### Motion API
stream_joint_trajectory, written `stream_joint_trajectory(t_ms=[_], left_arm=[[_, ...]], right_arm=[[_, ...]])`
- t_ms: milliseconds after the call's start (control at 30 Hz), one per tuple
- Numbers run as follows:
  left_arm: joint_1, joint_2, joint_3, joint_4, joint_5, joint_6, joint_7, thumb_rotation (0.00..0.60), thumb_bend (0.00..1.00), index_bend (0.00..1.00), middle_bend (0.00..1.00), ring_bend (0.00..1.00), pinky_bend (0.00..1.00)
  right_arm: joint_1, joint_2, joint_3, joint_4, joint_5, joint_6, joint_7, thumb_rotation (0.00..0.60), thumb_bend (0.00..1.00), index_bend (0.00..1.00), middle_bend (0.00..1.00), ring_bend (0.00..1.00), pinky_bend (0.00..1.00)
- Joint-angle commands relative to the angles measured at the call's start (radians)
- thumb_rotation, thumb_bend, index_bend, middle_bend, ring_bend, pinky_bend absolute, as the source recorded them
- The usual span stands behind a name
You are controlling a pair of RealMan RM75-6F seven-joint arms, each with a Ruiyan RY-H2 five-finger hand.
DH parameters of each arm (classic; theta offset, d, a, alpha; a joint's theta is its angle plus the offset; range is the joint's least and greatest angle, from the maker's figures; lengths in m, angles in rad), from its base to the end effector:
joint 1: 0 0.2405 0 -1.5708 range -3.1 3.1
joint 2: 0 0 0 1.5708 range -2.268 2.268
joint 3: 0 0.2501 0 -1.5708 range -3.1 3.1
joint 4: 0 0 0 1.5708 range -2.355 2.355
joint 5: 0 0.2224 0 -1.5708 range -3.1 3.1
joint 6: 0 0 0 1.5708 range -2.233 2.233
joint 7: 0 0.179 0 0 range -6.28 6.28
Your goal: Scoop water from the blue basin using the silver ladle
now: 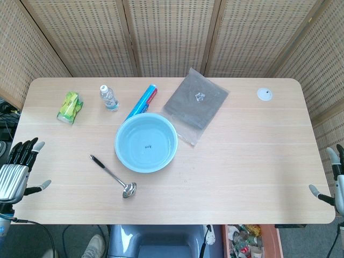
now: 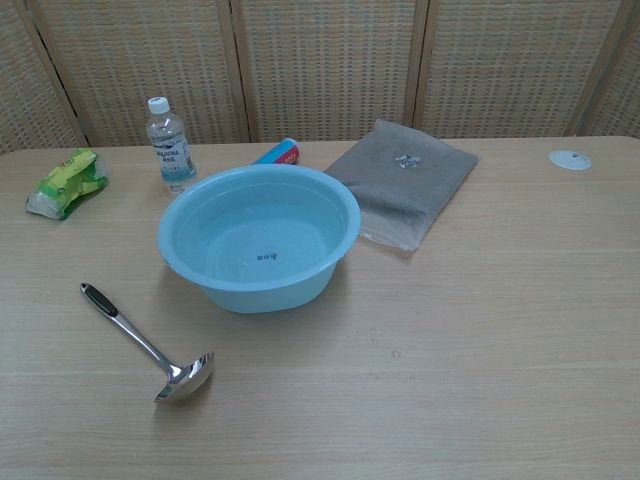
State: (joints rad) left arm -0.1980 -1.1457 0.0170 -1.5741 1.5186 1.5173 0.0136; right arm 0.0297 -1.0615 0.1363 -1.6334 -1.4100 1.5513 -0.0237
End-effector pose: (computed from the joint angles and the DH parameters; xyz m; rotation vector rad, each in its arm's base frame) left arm -0.2917 0.2365 0.1331 -1.4884 -0.8260 -0.9582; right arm -0.3228 -0.2156 0.1939 1.2127 -0.8114 0.8758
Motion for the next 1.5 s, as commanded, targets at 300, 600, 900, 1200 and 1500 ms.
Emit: stream_joint_trajectory(t_ms=[300, 600, 900, 1200, 1500], left_arm=[[-0.024, -0.010, -0.016, 0.026, 0.003, -0.061, -0.003, 0.600, 0.04, 0.00, 0.00, 0.00, 0.00], [-0.157, -0.133, -0.052, 0.304, 0.075, -0.184, -0.178, 0.600, 0.06, 0.02, 0.91, 0.85, 0.80], [-0.318, -0.216, 0.024, 0.605, 0.203, -0.368, -0.297, 0.600, 0.06, 0.25, 1.00, 1.00, 1.00], [-0.396, -0.318, 0.082, 0.757, 0.242, -0.468, -0.375, 0.600, 0.06, 0.36, 1.00, 1.00, 1.00], [-0.451, -0.410, 0.135, 0.883, 0.290, -0.486, -0.439, 0.600, 0.24, 0.44, 1.00, 1.00, 1.00]], right_arm=[[-0.002, 0.014, -0.004, -0.008, -0.007, -0.006, 0.027, 0.600, 0.00, 0.00, 0.00, 0.00, 0.00], [0.008, 0.015, 0.011, -0.014, 0.024, -0.025, 0.028, 0.600, 0.00, 0.00, 0.00, 0.00, 0.00], [0.030, -0.004, 0.020, 0.002, 0.070, -0.073, -0.008, 0.600, 0.00, 0.00, 0.00, 0.00, 0.00], [0.049, -0.020, 0.028, 0.019, 0.118, -0.119, -0.032, 0.600, 0.00, 0.00, 0.00, 0.00, 0.00], [0.058, -0.027, 0.030, 0.022, 0.135, -0.136, -0.045, 0.600, 0.00, 0.00, 0.00, 0.00, 0.00]])
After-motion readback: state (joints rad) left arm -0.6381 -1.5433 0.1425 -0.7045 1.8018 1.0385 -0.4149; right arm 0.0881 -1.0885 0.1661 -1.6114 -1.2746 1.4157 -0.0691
